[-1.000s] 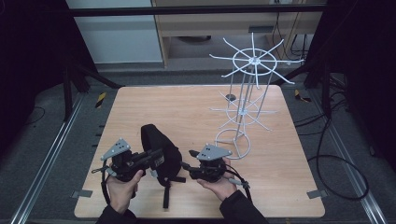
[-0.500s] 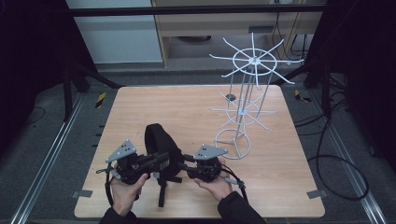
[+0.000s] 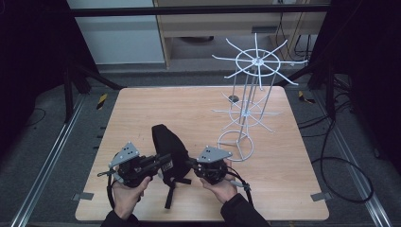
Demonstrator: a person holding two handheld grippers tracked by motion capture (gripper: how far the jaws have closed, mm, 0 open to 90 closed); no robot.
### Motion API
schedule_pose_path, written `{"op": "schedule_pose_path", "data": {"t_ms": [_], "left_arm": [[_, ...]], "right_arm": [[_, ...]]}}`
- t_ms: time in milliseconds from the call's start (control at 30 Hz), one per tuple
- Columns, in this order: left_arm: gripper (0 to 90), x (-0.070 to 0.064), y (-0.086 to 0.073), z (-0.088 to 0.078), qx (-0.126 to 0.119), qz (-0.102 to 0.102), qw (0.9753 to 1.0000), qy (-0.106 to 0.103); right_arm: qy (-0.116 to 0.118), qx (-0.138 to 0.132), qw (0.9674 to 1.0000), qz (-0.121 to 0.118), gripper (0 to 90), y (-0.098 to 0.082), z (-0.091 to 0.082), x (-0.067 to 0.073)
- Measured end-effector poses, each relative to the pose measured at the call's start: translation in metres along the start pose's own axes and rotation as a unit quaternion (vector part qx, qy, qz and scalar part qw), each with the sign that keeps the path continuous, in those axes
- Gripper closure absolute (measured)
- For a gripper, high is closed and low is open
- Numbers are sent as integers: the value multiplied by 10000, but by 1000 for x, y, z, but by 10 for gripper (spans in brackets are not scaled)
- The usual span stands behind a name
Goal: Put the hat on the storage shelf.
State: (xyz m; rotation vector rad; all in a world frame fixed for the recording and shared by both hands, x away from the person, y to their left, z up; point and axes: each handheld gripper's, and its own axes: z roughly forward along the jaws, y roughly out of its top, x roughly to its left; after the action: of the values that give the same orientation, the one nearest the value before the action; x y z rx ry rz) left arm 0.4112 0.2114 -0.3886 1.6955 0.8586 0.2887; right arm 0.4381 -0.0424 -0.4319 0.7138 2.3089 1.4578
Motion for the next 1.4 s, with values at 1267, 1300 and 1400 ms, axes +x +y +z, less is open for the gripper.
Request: {"op": "schedule_pose_path", "data": {"t_ms": [1267,1300,1400], "left_arm": [[620,78,-46,-30,755,51,9779,1949],[632,81,-47,-31,800,34,9773,1961],[656,87,-49,-31,853,-23,9766,1974]], "right_arm": [[-19,617,9960,-653,816,34,75,56],[0,583,9962,-652,806,33,77,56],[68,506,9970,-587,774,32,82,56]]}}
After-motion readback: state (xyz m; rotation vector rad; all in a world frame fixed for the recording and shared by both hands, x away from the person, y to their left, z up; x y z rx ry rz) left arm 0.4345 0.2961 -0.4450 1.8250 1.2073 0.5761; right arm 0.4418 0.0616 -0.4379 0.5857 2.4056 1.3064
